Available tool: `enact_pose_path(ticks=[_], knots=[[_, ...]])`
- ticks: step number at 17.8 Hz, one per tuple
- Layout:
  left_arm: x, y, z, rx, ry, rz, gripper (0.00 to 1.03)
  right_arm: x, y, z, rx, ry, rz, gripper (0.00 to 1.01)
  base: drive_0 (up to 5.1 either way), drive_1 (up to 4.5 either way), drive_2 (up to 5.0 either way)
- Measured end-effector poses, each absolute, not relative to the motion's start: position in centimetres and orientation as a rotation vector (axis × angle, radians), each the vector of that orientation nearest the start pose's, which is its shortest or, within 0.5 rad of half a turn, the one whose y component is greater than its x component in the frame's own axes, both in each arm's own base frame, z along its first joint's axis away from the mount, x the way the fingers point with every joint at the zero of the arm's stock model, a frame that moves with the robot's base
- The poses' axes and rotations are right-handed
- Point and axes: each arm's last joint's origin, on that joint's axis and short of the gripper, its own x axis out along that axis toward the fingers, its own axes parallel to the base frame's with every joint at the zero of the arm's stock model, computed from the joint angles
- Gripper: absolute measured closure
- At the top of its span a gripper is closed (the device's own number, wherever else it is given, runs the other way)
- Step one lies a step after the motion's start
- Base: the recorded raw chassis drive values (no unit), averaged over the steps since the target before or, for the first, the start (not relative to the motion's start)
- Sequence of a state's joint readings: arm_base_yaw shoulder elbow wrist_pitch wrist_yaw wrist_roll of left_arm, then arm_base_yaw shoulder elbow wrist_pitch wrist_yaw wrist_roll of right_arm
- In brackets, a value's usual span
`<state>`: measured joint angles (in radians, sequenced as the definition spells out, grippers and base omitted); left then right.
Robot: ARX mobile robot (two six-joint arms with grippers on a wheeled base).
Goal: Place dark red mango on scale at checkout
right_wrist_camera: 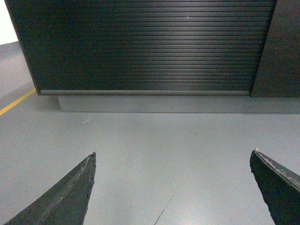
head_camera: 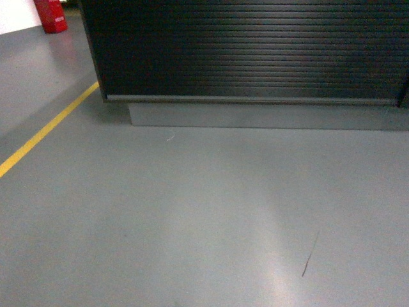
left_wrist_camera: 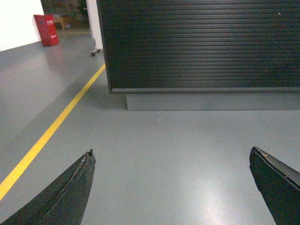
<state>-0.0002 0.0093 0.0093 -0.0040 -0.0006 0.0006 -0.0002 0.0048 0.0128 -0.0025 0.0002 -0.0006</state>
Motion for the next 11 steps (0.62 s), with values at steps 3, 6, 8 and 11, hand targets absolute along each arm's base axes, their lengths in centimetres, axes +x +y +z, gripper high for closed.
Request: enact_pose_path(ticks=[3,6,8,11], knots=[[9.77,0.0,16.57,0.001,0.003,0.0,0.05,9.72,0.0,16.73,-0.001,-0.006,0.0,0.03,-0.1,4.13,-4.3],[9.77,0.0,16.59,0.001,0.0,0.0,0.05,9.72,0.0,16.67,-0.001,0.0,0.0,0.03,0.0,4.19,-4.3],[9.77,0.0,16.55,0.001,0.005,-0.001,0.05,9.72,0.0,16.71,-0.001,-0.004,0.0,0.03,0.0,4.21,-4.2],[9.77,0.0,16.57,0.001,0.003,0.0,0.05,9.72,0.0,16.67,-0.001,0.0,0.0,0.03,0.0,4.18,-4.2]])
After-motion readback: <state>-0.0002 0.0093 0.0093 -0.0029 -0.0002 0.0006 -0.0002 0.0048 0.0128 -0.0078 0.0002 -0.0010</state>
